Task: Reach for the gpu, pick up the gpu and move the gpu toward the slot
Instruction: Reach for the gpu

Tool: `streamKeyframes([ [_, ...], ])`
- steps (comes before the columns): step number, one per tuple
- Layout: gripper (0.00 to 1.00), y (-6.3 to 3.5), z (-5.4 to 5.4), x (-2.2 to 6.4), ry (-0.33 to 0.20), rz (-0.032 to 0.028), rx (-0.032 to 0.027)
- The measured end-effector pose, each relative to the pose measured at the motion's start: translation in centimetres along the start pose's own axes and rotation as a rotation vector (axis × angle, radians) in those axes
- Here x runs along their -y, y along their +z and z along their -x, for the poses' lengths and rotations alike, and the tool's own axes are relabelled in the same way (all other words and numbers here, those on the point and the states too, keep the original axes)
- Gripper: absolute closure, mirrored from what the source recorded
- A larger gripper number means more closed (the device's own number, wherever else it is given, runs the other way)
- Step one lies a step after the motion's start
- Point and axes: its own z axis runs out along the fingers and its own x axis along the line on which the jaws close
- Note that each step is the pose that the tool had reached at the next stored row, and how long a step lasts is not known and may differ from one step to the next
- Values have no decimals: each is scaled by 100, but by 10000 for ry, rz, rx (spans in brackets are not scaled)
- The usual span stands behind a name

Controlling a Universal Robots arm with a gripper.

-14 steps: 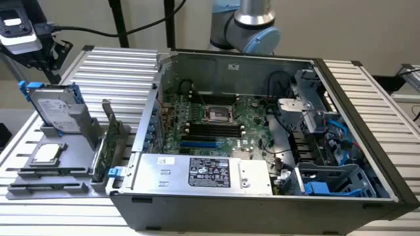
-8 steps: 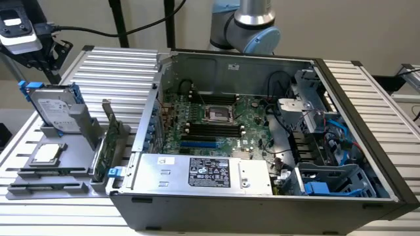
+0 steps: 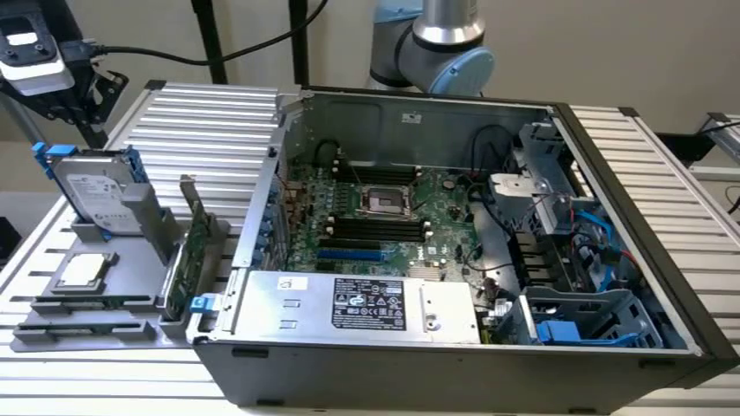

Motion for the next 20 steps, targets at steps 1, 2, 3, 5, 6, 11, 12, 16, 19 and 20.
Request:
streamKeyframes([
  [1,89,-1,1,15,0,-1,0],
  [2,89,-3,5,42,0,-1,-1],
  [3,89,-6,11,69,1,-2,-4],
  [5,89,-16,29,127,2,-4,-22],
  [6,89,-22,41,154,1,-8,-33],
  [11,89,-56,141,291,5,-28,-116],
  [12,89,-59,173,317,5,-30,-139],
  [16,89,-67,302,412,8,-31,-208],
  [19,89,-71,413,480,11,-30,-255],
  [20,89,-72,452,503,10,-30,-271],
])
